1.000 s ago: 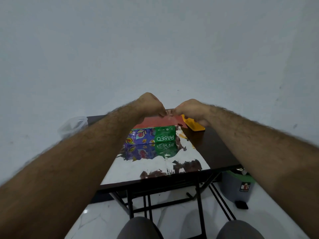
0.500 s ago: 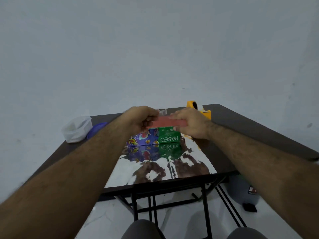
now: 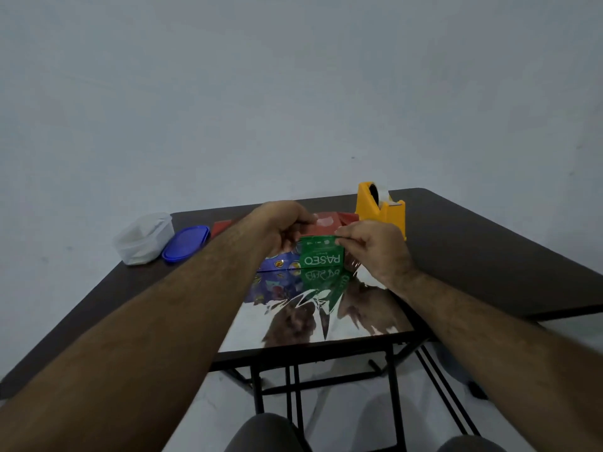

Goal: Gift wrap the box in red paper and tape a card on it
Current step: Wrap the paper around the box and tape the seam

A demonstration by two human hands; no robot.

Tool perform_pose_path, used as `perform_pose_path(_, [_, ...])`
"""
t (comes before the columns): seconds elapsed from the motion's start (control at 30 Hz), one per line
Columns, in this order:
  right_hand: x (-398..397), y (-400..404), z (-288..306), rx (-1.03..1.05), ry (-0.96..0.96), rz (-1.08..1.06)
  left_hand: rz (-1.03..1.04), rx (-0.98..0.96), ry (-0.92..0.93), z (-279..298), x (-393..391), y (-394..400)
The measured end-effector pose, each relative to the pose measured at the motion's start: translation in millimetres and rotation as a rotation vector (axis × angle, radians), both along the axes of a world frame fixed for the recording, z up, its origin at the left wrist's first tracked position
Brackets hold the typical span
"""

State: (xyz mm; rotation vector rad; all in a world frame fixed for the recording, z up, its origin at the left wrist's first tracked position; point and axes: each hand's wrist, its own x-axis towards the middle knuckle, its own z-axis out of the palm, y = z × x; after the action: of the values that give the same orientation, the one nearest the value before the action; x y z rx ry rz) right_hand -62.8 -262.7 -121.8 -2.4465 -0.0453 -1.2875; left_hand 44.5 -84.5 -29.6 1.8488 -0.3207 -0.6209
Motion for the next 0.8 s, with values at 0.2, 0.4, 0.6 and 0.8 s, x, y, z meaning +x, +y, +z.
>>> perform_pose_path(0.2, [3, 3, -4, 0.285, 0.007, 0.064, 0.023, 0.036, -0.025, -2, -3, -9])
perform_pose_path(0.4, [1, -1, -4, 0.131, 0.032, 0.019, 0.043, 0.101, -0.049, -5, -2, -8])
perform_pose_path(0.6, [7, -3, -8, -0.163, 0.013, 0.001, 0.100, 0.124, -0.139, -9, -4, -10])
perform_pose_path(0.8, [12, -1, -10, -0.212, -0.032, -0.009, 0.121, 0.221, -0.291, -3, -7, -14])
